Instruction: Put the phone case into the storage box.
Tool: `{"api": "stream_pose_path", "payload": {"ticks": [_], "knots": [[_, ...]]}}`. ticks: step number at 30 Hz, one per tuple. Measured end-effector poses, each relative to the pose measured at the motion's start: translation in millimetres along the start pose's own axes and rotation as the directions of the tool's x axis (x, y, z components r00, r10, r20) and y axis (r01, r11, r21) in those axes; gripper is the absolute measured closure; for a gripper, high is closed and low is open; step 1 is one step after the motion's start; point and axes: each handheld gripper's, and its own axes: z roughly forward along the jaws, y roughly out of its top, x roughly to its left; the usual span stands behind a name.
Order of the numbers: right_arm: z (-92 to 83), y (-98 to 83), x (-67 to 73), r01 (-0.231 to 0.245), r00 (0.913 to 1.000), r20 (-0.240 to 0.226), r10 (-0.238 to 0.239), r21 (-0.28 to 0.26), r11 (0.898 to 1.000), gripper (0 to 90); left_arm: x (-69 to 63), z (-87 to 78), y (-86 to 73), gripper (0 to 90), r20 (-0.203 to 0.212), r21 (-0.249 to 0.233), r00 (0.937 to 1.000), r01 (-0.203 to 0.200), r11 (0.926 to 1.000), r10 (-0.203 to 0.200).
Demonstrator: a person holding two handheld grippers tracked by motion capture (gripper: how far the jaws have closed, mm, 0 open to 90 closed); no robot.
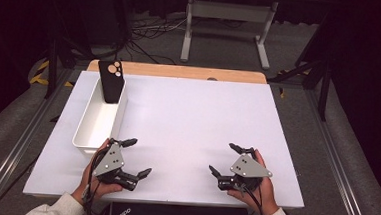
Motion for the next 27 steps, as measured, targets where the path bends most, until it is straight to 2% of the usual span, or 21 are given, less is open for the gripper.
{"api": "stream_pose_path", "payload": {"ticks": [27], "knots": [[0.9, -1.3, -0.3, -0.010, 0.9999, -0.012, 0.010, -0.004, 1.000, 11.2, 1.9, 2.6, 1.0, 3.9, 0.002, -0.006, 0.9999, 0.010, 0.9999, -0.010]]}}
